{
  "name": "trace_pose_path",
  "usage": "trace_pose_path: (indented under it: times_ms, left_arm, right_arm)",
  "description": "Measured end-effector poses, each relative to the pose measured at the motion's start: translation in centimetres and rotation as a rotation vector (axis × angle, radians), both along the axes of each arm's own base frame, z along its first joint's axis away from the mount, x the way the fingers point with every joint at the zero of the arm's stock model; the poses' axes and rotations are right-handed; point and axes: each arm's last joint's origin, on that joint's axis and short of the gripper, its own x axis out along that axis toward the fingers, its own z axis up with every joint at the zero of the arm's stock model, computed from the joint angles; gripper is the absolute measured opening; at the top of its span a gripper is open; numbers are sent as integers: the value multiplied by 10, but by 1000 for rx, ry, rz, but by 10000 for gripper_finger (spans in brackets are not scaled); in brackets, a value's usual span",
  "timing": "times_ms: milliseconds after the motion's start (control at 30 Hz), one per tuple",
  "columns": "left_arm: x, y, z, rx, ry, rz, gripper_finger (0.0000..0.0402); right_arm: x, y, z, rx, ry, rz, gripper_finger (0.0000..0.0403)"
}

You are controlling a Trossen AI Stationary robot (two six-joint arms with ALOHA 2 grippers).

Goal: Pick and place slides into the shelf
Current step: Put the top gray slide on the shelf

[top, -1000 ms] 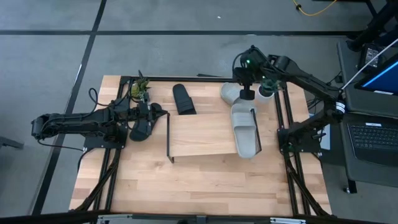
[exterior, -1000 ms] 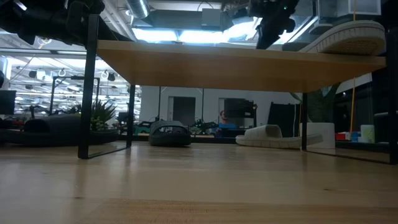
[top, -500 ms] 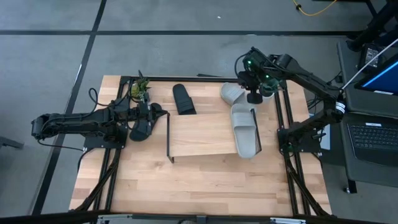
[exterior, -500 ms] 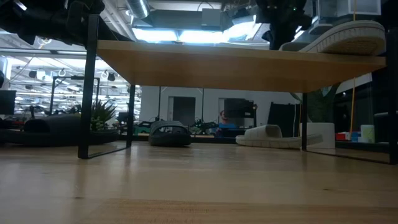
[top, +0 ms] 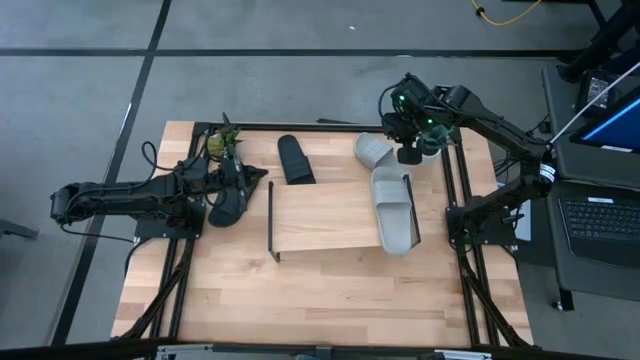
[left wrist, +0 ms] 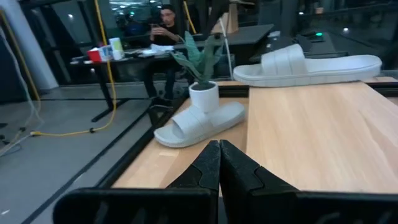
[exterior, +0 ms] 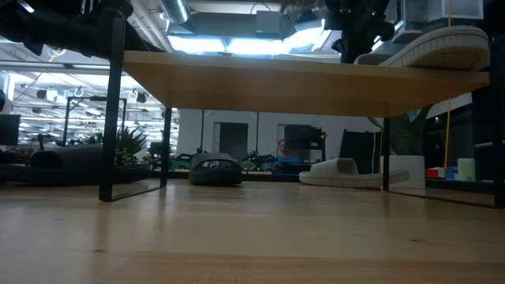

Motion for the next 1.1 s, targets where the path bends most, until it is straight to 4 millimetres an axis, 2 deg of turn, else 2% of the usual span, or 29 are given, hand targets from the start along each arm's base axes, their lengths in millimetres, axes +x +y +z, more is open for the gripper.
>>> trace_pose_path:
  times_ms: [533, 767, 967, 1100]
  left_arm:
    - [0, 0, 0, -10, -3, 5, 0]
    - [-1, 2, 1, -76, -44, 26, 0]
    - [-3, 10, 5, -67, -80, 80, 0]
    - [-4, 14, 5, -66, -84, 109, 0]
  right_arm:
    - [6, -5, 5, -5, -107, -138, 13]
    - [5, -10, 6, -92, -71, -91, 15]
    - [-4, -23, 6, -121, -57, -99, 25]
    - [-6, -37, 3, -156, -60, -96, 16]
